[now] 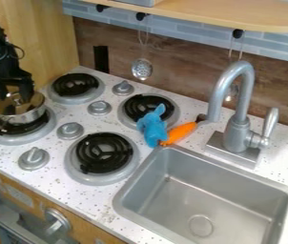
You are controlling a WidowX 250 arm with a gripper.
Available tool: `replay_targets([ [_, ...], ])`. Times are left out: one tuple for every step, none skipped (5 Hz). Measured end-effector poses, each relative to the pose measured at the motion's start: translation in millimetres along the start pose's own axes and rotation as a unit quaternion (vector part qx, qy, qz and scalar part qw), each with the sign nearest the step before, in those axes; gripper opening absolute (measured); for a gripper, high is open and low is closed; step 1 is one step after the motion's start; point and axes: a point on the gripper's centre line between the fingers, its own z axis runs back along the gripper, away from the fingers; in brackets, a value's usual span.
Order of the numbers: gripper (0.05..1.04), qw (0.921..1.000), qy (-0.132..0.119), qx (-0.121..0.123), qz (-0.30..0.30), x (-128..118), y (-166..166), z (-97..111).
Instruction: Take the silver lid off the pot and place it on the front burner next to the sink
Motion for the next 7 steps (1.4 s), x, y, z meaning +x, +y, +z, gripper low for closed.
replay_targets([
  [1.002,1.0000,0.004,-0.005,0.002,1,0,-6],
  [1.002,0.9998,0.016,-0.010,-0.001,4,2,-12],
  [0.963,0.9999,0.013,-0.001,-0.005,6,5,-12],
  [0.718,1.0000,0.001,0.005,0.001,7,6,-14],
  [0.466,1.0000,-0.006,0.002,0.003,4,3,-12],
  [0.320,0.9999,-0.011,-0.002,0.009,0,-1,-9],
  [0.317,0.9999,-0.008,-0.004,0.005,-3,-7,-8],
])
